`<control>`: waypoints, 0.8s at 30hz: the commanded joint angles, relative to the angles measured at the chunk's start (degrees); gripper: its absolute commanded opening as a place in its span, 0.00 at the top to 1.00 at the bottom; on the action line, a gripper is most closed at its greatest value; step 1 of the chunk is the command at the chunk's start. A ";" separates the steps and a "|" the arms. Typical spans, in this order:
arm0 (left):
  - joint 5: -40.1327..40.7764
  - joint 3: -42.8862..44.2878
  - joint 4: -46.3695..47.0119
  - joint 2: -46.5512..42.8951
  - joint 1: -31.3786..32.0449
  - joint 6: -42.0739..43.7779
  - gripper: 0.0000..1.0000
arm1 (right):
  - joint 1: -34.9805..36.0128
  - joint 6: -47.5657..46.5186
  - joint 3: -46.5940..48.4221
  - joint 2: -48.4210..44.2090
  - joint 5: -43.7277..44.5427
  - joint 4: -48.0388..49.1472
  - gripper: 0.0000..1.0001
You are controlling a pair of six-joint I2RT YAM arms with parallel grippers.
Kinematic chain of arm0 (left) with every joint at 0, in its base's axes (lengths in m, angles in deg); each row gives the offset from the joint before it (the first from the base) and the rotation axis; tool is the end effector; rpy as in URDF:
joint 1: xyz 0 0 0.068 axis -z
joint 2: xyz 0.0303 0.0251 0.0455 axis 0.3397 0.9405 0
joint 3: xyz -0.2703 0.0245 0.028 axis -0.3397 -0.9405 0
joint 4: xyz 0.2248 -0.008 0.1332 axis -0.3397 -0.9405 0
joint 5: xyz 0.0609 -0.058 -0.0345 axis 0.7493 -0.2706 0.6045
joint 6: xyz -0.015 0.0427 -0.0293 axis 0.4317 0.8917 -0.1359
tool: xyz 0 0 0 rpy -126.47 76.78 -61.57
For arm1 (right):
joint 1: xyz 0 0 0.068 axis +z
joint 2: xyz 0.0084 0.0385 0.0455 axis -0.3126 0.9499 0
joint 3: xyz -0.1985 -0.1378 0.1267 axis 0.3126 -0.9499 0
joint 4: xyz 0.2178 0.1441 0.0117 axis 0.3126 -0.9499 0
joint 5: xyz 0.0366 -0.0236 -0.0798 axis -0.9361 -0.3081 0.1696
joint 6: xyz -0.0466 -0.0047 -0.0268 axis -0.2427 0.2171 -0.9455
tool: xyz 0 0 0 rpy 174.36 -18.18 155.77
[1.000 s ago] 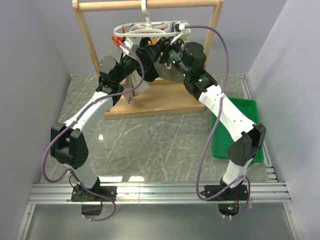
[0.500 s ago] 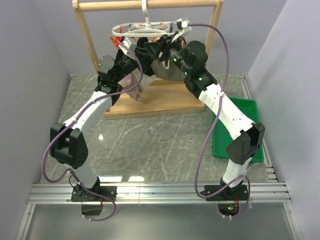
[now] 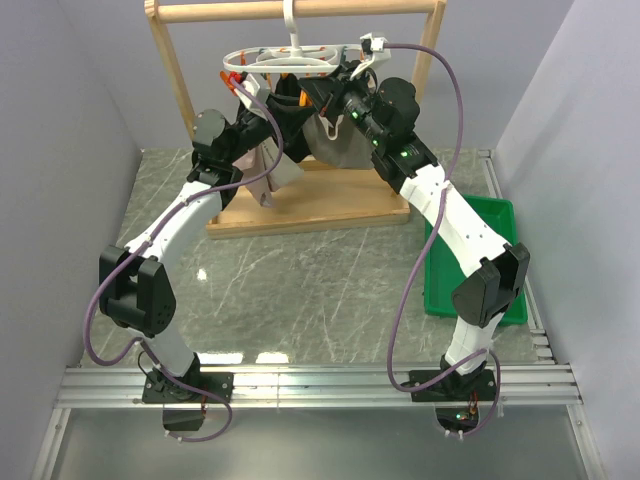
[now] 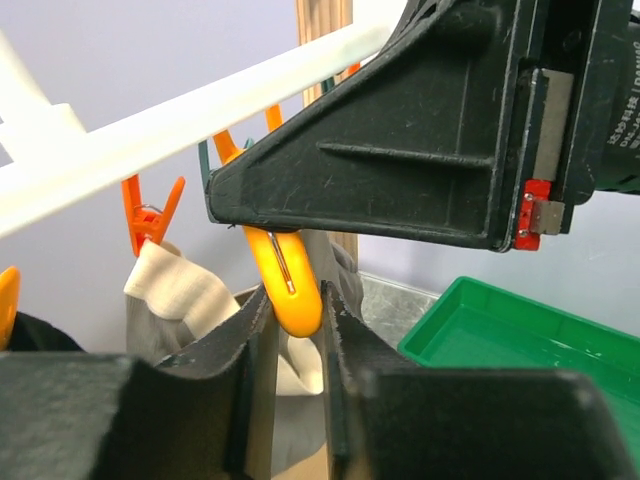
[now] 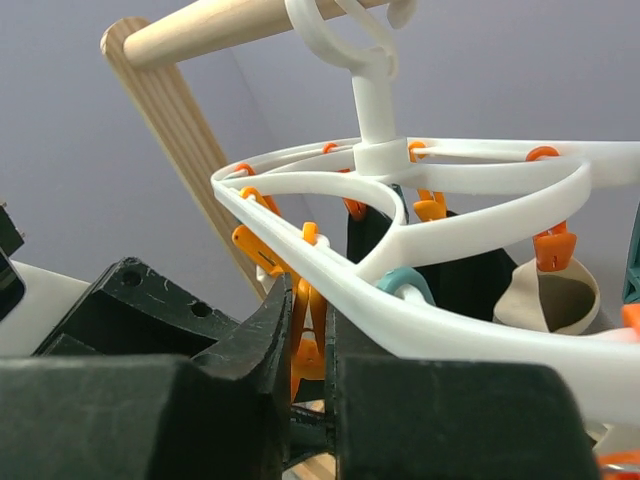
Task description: Clip the underwear to the hanger
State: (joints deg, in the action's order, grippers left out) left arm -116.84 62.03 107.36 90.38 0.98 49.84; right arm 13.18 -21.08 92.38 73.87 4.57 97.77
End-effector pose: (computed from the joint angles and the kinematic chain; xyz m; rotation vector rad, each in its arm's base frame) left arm 0.3602 -0.1597 0.4367 0.6617 1.0666 -0.8729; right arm 0.3520 0.2235 0.4932 -0.3060 1.3089 0.9090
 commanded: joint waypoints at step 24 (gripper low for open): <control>-6.15 2.71 -70.08 -15.17 -0.98 74.77 0.44 | 0.94 -0.30 2.97 -0.35 6.62 -0.93 1.00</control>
State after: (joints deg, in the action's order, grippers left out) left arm -126.48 62.31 49.09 73.70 -0.68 109.55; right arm 13.42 -20.45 93.32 74.55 8.31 96.37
